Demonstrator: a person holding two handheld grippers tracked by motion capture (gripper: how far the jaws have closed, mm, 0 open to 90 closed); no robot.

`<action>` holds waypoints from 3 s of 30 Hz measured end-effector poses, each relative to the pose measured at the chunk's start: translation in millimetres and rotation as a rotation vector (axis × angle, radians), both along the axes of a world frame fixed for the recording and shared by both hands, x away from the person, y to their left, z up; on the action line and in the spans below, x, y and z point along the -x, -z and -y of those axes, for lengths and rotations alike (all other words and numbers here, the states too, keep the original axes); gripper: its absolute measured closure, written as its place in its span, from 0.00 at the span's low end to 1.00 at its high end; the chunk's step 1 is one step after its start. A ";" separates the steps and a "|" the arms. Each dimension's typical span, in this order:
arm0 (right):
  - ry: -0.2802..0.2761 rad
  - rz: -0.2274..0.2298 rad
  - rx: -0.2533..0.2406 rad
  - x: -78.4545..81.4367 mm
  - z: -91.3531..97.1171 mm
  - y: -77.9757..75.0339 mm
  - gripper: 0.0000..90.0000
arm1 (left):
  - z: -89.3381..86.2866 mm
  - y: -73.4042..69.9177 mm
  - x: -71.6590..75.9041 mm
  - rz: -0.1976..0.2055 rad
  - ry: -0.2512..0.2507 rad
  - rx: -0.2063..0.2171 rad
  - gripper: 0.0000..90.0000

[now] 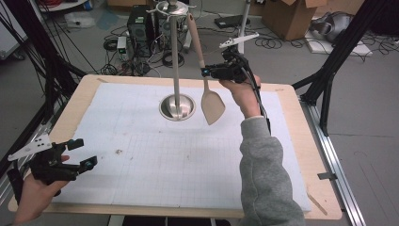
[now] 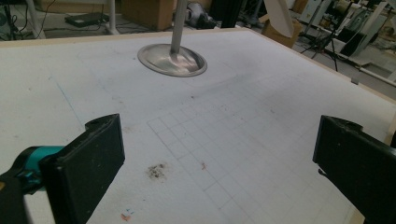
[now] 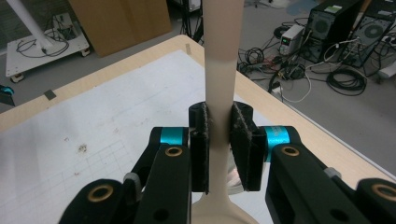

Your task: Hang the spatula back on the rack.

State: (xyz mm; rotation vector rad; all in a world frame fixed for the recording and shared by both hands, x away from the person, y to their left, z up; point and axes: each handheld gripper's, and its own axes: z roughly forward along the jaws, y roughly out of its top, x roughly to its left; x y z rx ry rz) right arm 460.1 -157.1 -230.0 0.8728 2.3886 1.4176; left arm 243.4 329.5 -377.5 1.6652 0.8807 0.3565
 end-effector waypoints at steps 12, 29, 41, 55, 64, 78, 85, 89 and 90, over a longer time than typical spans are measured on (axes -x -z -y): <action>-0.005 -0.007 -0.014 -11.1 -16.2 9.3 0.87 | 3.2 1.3 5.1 -0.008 0.004 -0.016 0.03; 0.004 0.000 -0.015 -17.6 -26.8 14.3 0.86 | 4.0 4.2 5.4 -0.018 0.007 -0.018 0.03; 0.023 0.043 0.007 -12.0 -27.7 16.3 0.64 | 3.8 2.8 4.6 -0.012 0.007 -0.011 0.03; 0.084 0.081 -0.040 14.3 -3.2 19.4 0.27 | 4.7 -1.0 -2.4 0.000 0.017 0.000 0.03; 0.077 0.119 -0.039 48.6 16.7 27.8 0.27 | 16.3 -1.3 -13.0 0.003 0.034 -0.014 0.03; 0.089 0.112 -0.019 85.8 43.5 57.2 0.24 | 35.0 -3.9 -27.2 0.013 0.083 -0.021 0.03; 0.096 0.118 -0.019 99.8 55.3 71.4 0.24 | 39.8 -2.0 -32.2 0.003 0.089 -0.025 0.03; 0.096 0.113 -0.074 108.5 64.9 79.6 0.24 | 41.7 -1.3 -33.6 0.002 0.094 -0.028 0.03; 0.100 0.116 -0.079 110.7 67.3 82.0 0.24 | 41.8 -1.5 -33.6 0.004 0.095 -0.027 0.03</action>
